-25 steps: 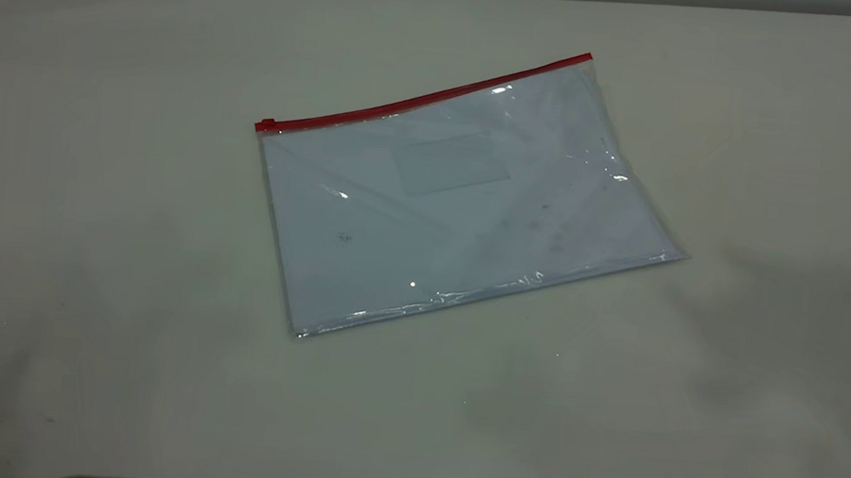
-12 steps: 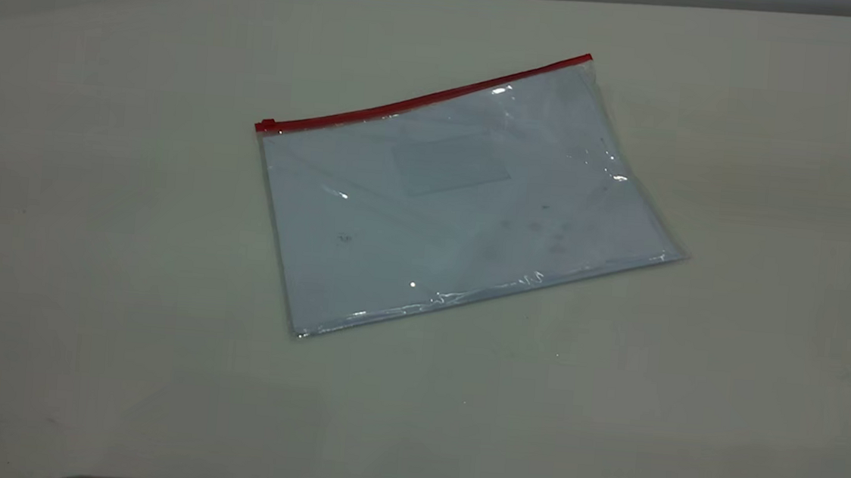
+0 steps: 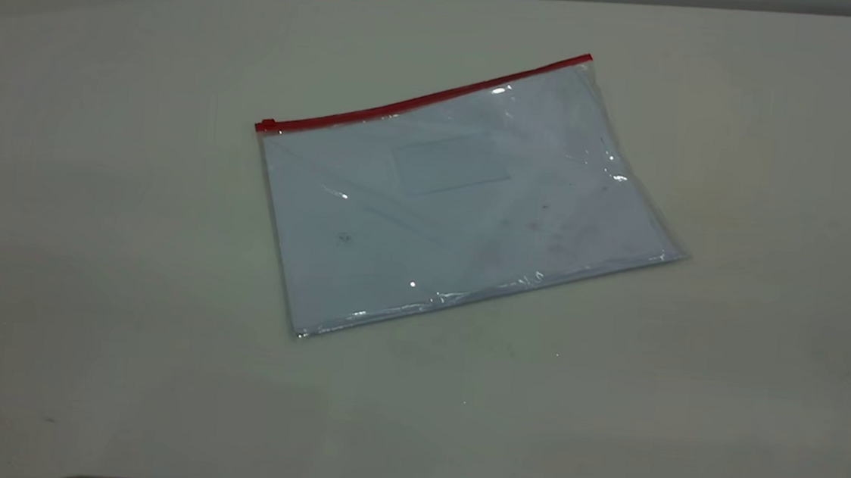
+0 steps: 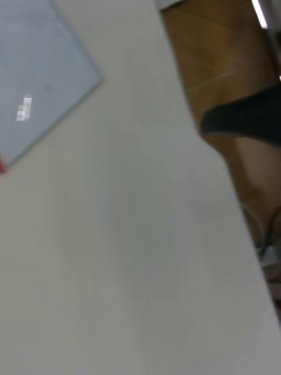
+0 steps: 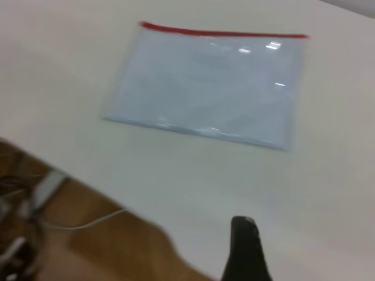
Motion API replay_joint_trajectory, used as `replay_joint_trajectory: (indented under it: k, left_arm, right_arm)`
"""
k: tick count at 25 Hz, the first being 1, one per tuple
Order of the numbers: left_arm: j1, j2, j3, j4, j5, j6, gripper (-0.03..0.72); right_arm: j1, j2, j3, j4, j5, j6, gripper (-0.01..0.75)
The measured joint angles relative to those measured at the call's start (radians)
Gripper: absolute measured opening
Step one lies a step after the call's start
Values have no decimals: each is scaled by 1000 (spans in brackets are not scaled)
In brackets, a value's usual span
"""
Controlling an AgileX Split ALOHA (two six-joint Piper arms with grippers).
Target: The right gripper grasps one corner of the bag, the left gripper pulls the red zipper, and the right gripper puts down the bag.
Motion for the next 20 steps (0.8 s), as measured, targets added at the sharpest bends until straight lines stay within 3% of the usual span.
replay_joint_trajectory:
  k: [8,20]
  left_arm:
    - [0,-2,71,-1,-5,10,560]
    - [0,-2,104,-2,-29,13,560]
  right_arm:
    - [0,-122,100,-169,-32,91,589]
    - [0,-153,115,-182,-57,106,589]
